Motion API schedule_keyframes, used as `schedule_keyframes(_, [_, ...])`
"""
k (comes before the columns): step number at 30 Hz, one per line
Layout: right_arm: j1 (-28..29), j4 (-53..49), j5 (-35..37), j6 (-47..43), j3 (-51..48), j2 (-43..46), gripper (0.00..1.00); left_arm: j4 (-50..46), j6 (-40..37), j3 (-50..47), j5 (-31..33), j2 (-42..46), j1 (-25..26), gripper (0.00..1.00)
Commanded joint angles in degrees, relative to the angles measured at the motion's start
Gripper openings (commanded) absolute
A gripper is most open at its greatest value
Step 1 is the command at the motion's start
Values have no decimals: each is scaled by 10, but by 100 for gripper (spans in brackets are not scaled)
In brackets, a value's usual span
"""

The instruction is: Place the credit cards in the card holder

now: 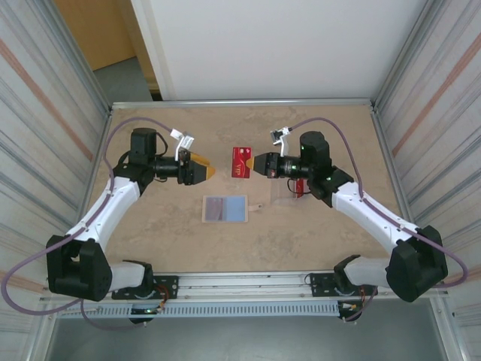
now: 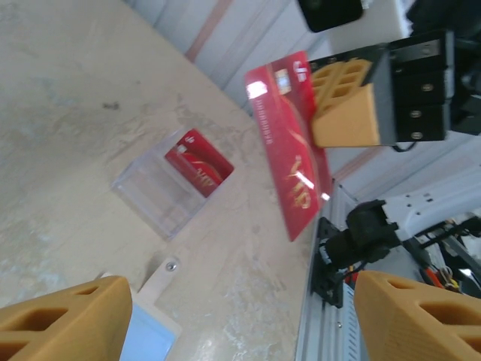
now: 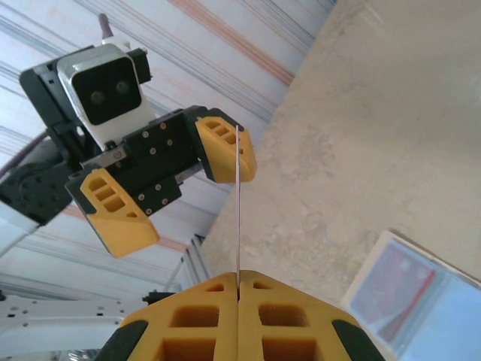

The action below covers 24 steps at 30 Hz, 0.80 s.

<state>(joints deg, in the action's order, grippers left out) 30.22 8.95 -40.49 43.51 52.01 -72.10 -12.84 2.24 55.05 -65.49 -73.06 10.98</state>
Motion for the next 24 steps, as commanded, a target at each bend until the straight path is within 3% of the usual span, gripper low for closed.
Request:
schedule_keyframes(1, [7,57,-15,30,-8,-5,0,34,11,-18,-60,12,-2,77])
schedule_keyframes(16, [75,112,-54,45,22,-76,0,131,95,-41,-107,-1,-2,62])
schedule_keyframes(24, [83,152,-55,61,31,-103,0,129,95,-49,-102,2,-1,39])
